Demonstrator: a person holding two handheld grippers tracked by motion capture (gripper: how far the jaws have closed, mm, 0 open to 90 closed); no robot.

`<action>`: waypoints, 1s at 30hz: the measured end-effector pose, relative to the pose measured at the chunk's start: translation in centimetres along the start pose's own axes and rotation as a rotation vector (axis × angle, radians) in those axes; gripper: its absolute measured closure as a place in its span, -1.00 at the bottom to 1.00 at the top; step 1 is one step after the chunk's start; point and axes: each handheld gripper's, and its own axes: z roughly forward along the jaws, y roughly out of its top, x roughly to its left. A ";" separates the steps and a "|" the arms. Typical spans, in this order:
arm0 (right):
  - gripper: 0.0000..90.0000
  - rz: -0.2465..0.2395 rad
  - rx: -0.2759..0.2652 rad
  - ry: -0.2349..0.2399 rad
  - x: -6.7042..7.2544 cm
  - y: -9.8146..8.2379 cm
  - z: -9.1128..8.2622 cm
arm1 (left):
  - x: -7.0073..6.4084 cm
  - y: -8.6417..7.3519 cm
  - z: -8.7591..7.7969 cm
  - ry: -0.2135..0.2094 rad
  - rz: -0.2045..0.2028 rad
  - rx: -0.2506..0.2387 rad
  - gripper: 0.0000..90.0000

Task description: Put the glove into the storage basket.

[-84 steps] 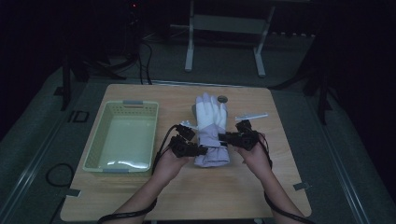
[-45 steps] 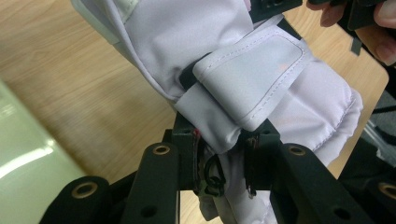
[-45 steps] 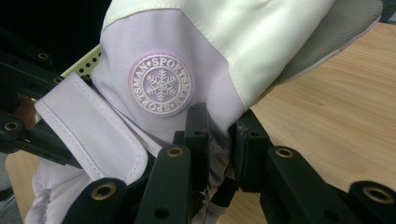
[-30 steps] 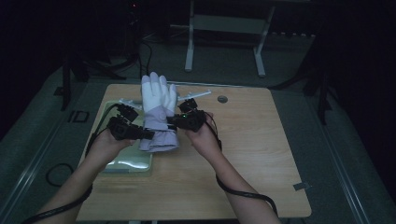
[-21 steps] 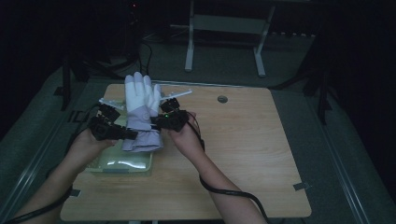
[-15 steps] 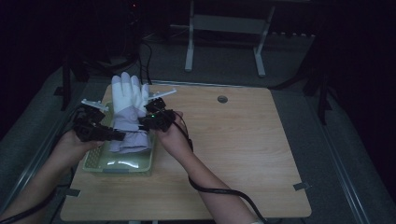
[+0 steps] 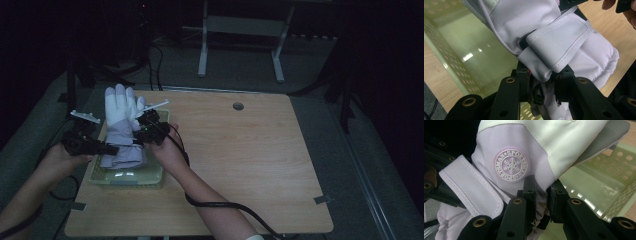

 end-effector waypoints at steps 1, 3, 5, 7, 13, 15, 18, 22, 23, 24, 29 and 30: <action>0.73 0.008 0.002 -0.001 -0.2 -0.2 0.2 | 0.1 0.0 0.3 -0.003 -0.002 0.007 0.58; 0.73 0.018 0.010 0.000 -0.4 -0.5 0.5 | 0.3 0.0 0.8 -0.004 -0.006 0.023 0.58; 0.73 0.029 0.023 -0.003 -0.7 -0.9 0.9 | 0.4 -0.2 1.5 -0.007 -0.016 0.036 0.58; 0.73 0.039 0.035 -0.007 -0.9 -1.3 1.4 | 0.6 -0.4 2.3 -0.012 -0.026 0.057 0.58; 0.73 0.044 0.084 -0.037 -1.2 -2.8 2.9 | 1.2 -1.3 4.5 -0.029 -0.042 0.096 0.58; 0.73 0.044 0.107 -0.045 -1.2 -3.2 3.4 | 1.5 -1.6 5.1 -0.036 -0.054 0.112 0.58; 0.73 0.032 0.138 -0.067 -1.1 -3.7 4.2 | 1.8 -2.0 5.8 -0.040 -0.064 0.132 0.58; 0.73 0.017 0.168 -0.088 -0.8 -3.8 5.0 | 2.3 -2.2 6.4 -0.041 -0.077 0.152 0.58; 0.73 0.019 0.170 -0.090 -0.7 -3.9 5.1 | 2.4 -2.3 6.5 -0.043 -0.077 0.159 0.58; 0.73 0.032 0.178 -0.093 -0.7 -3.9 5.2 | 2.6 -2.3 6.6 -0.046 -0.077 0.167 0.58; 0.73 0.042 0.207 -0.119 -0.3 -4.1 5.8 | 3.2 -2.3 7.3 -0.038 -0.083 0.212 0.58; 0.73 0.042 0.207 -0.119 -0.3 -4.1 5.8 | 3.2 -2.3 7.3 -0.038 -0.083 0.212 0.57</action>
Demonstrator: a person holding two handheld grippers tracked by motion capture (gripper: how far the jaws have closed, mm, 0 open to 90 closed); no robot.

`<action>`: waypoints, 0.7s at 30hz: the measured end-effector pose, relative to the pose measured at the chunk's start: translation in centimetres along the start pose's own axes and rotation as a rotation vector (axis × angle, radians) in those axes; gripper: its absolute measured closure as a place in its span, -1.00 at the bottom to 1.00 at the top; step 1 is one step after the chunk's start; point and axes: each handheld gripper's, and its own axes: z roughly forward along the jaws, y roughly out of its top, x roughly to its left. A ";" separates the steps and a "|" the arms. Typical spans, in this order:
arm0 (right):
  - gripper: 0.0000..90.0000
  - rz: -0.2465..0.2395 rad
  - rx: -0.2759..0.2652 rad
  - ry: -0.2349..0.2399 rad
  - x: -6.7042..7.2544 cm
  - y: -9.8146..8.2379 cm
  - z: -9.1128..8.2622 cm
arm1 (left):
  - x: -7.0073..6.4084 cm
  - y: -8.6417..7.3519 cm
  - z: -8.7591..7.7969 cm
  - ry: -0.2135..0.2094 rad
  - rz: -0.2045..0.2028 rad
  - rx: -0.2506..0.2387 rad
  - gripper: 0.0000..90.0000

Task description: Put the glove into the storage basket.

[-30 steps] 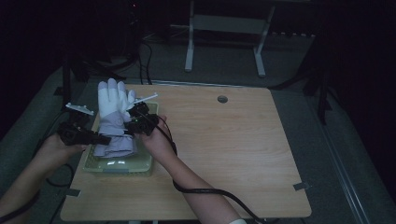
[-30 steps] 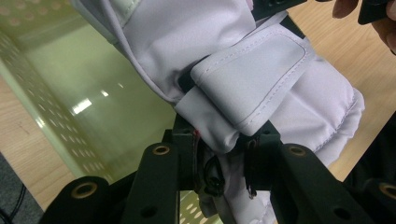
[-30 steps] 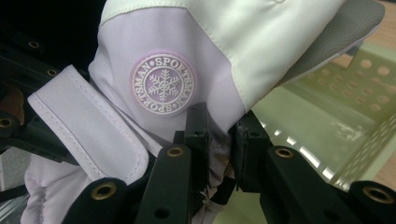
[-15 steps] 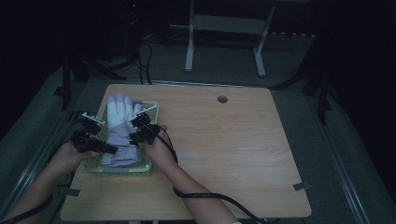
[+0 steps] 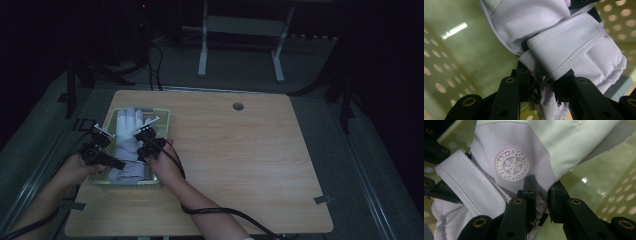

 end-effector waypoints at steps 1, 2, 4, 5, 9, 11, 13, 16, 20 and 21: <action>0.74 -0.003 0.013 -0.008 0.1 0.0 0.3 | 0.0 0.0 0.0 0.000 0.000 0.000 0.57; 0.73 -0.004 0.034 -0.014 0.2 0.0 0.6 | 0.2 0.0 0.6 -0.005 -0.016 0.029 0.57; 0.72 0.001 0.056 -0.020 0.2 -0.2 1.0 | 0.1 0.1 1.0 0.004 -0.023 0.048 0.57; 0.72 0.002 0.064 -0.025 0.2 -0.2 1.2 | 0.0 0.2 1.2 0.010 -0.020 0.055 0.57; 0.67 0.008 0.090 -0.037 0.3 -0.2 1.4 | -0.5 0.4 1.6 0.064 0.002 0.076 0.52; 0.63 0.008 0.084 -0.024 0.1 -0.2 1.4 | -0.6 0.3 1.6 0.071 0.006 0.075 0.48; 0.57 0.013 0.080 -0.020 0.0 -0.1 1.3 | -0.6 0.3 1.6 0.077 0.014 0.072 0.47; 0.42 0.009 0.052 -0.031 -0.1 0.0 0.9 | -0.7 0.3 1.6 0.081 0.008 0.068 0.45; 0.34 -0.010 0.026 -0.042 -0.1 0.1 0.3 | -0.7 0.5 1.9 0.097 -0.009 0.082 0.42; 0.33 -0.016 0.019 -0.044 -0.2 0.1 0.1 | -0.7 0.5 1.9 0.097 -0.009 0.082 0.39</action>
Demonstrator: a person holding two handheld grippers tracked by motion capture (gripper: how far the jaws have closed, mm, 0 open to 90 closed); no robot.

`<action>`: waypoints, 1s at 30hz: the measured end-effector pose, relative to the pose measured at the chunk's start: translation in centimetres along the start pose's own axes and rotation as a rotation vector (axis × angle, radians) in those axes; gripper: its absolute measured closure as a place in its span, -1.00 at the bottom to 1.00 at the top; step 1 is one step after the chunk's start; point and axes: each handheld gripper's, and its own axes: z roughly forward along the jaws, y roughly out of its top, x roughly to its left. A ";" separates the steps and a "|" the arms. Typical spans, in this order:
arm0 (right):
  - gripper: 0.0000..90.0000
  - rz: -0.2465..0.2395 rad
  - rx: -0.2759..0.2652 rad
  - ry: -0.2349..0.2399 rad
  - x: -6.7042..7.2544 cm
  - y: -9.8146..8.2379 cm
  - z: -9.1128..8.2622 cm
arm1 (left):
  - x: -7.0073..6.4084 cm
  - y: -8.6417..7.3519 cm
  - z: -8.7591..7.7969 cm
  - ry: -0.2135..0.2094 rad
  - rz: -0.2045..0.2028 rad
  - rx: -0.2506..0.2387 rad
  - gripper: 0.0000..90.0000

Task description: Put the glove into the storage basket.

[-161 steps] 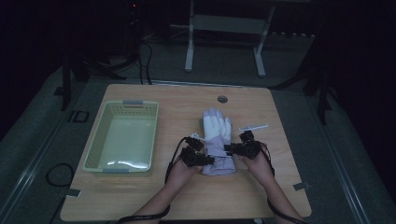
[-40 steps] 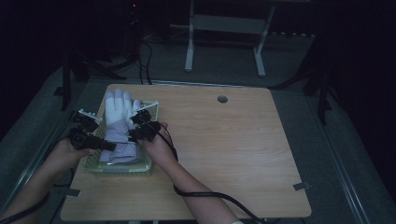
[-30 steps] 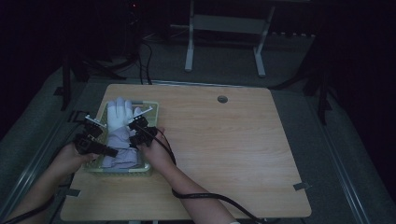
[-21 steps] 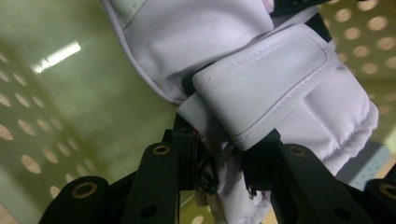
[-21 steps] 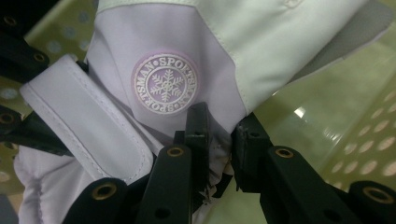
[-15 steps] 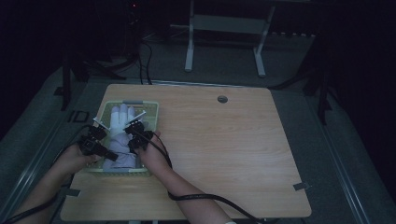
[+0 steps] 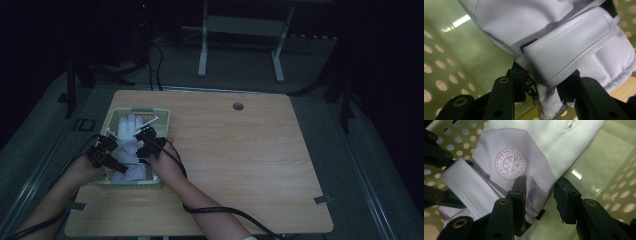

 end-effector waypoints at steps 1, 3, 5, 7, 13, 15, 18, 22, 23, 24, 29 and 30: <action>0.29 -0.001 -0.009 0.002 -0.2 0.0 -0.2 | -0.2 0.2 0.1 0.012 0.004 0.005 0.37; 0.20 0.008 -0.022 0.017 -0.6 0.1 -0.7 | -0.3 0.3 0.0 0.029 0.008 0.006 0.27; 0.14 0.013 -0.024 0.032 -0.8 0.2 -1.1 | -0.5 0.3 -0.4 0.039 0.009 -0.014 0.13; 0.07 -0.004 -0.031 0.051 -1.0 0.2 -1.5 | -0.7 0.0 -1.1 0.058 0.002 -0.072 -0.12; -0.09 -0.018 -0.058 0.097 -1.6 0.3 -2.7 | -1.5 -1.1 -2.2 0.079 0.004 -0.165 -0.70; -0.17 -0.039 -0.093 0.107 -1.9 0.3 -3.3 | -1.8 -1.5 -2.5 0.083 0.009 -0.214 -0.85; -0.37 -0.061 -0.130 0.144 -2.3 0.2 -4.0 | -2.4 -2.2 -2.8 0.046 0.006 -0.323 -1.00; -0.61 -0.119 -0.153 0.173 -2.4 -0.1 -4.6 | -3.3 -2.6 -2.6 0.051 -0.005 -0.377 -1.00; -0.62 -0.131 -0.160 0.170 -2.5 -0.2 -4.8 | -3.5 -2.7 -2.6 0.047 -0.006 -0.384 -1.00; -0.65 -0.142 -0.161 0.175 -2.6 -0.2 -4.9 | -3.8 -2.8 -2.5 0.052 0.004 -0.395 -1.00; -0.66 -0.159 -0.164 0.185 -3.1 -0.6 -5.2 | -4.9 -2.7 -2.4 0.019 0.033 -0.428 -1.00; -0.66 -0.165 -0.161 0.181 -3.2 -0.7 -5.2 | -5.2 -2.7 -2.4 0.022 0.035 -0.433 -1.00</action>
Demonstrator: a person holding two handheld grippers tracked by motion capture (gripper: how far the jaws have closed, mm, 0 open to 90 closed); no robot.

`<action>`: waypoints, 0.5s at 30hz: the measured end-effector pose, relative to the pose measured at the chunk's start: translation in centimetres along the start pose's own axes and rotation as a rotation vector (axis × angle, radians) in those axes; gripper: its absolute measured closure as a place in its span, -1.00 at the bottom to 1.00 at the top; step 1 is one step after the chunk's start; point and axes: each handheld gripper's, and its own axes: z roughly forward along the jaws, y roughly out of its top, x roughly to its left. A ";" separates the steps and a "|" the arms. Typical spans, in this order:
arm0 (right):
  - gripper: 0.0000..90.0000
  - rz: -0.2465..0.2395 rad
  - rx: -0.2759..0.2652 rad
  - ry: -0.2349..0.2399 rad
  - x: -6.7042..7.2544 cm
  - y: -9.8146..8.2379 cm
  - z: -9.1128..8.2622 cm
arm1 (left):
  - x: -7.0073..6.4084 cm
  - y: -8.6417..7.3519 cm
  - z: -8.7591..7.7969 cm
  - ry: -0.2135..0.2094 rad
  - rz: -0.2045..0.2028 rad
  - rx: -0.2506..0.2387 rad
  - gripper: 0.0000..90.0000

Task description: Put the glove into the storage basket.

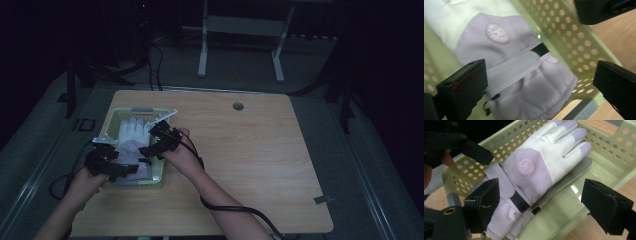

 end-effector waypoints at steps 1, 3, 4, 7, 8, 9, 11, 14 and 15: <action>-0.66 -0.002 -0.001 -0.003 -0.1 -0.1 -0.1 | -0.2 0.0 0.0 -0.002 -0.001 -0.010 -1.00; -0.66 -0.014 -0.006 -0.006 -0.3 -0.4 -0.3 | -0.6 0.1 0.0 0.000 -0.006 -0.031 -1.00; -0.67 -0.017 -0.009 -0.004 -0.4 -0.5 -0.4 | -0.8 0.2 0.1 -0.001 -0.009 -0.039 -1.00; -0.68 -0.043 -0.006 0.004 -0.7 -0.9 -0.8 | -1.4 0.3 0.2 0.000 -0.012 -0.058 -1.00; -0.68 -0.067 -0.006 -0.002 -0.8 -1.2 -0.9 | -1.6 0.4 0.2 0.006 -0.009 -0.054 -1.00; -0.68 -0.077 -0.005 -0.006 -0.9 -1.4 -1.1 | -1.8 0.5 0.3 0.010 -0.007 -0.059 -1.00; -0.68 -0.069 -0.009 0.005 -1.3 -1.7 -1.4 | -2.1 0.6 0.4 0.011 -0.011 -0.067 -1.00; -0.68 -0.066 -0.013 0.002 -1.6 -2.0 -1.7 | -2.5 0.6 0.6 -0.006 -0.016 -0.081 -1.00; -0.68 -0.064 -0.019 0.006 -1.8 -2.2 -1.9 | -2.7 0.6 0.7 -0.015 -0.016 -0.084 -1.00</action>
